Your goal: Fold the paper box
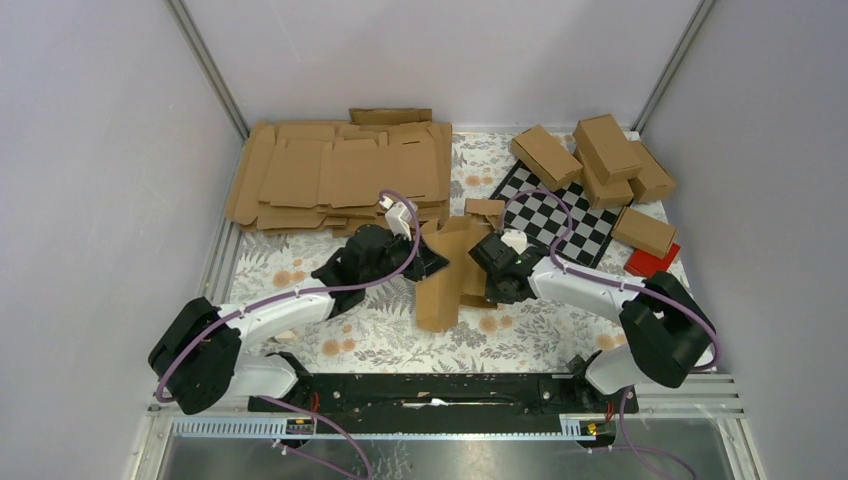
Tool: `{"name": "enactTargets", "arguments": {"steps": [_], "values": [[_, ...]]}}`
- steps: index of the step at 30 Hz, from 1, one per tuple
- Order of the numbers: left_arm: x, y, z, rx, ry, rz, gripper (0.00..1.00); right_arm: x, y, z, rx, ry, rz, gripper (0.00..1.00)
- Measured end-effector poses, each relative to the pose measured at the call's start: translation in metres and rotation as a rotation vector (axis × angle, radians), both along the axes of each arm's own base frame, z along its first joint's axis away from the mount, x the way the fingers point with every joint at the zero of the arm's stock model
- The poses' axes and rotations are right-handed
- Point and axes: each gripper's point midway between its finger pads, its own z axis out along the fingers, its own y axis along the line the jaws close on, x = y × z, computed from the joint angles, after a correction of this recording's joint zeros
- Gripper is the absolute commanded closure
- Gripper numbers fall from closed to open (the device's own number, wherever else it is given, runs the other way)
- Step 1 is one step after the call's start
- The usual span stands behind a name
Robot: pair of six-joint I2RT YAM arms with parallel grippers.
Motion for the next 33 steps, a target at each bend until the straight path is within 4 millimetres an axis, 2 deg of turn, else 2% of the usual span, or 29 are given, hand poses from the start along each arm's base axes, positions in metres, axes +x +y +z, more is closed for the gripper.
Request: {"name": "enactTargets", "arguments": {"steps": [9, 24, 28, 33], "values": [[-0.006, -0.004, 0.002, -0.035, 0.051, -0.018, 1.0, -0.011, 0.002, 0.005, 0.019, 0.008, 0.011, 1.0], [-0.03, -0.002, 0.01, -0.088, 0.21, -0.044, 1.0, -0.054, 0.016, 0.014, 0.118, 0.143, -0.083, 1.0], [-0.034, 0.0, 0.014, -0.098, 0.252, -0.038, 1.0, -0.063, 0.02, 0.025, 0.133, 0.203, -0.131, 1.0], [-0.035, 0.001, 0.028, -0.111, 0.292, -0.022, 1.0, -0.072, 0.03, 0.046, 0.154, 0.281, -0.171, 1.0]]}}
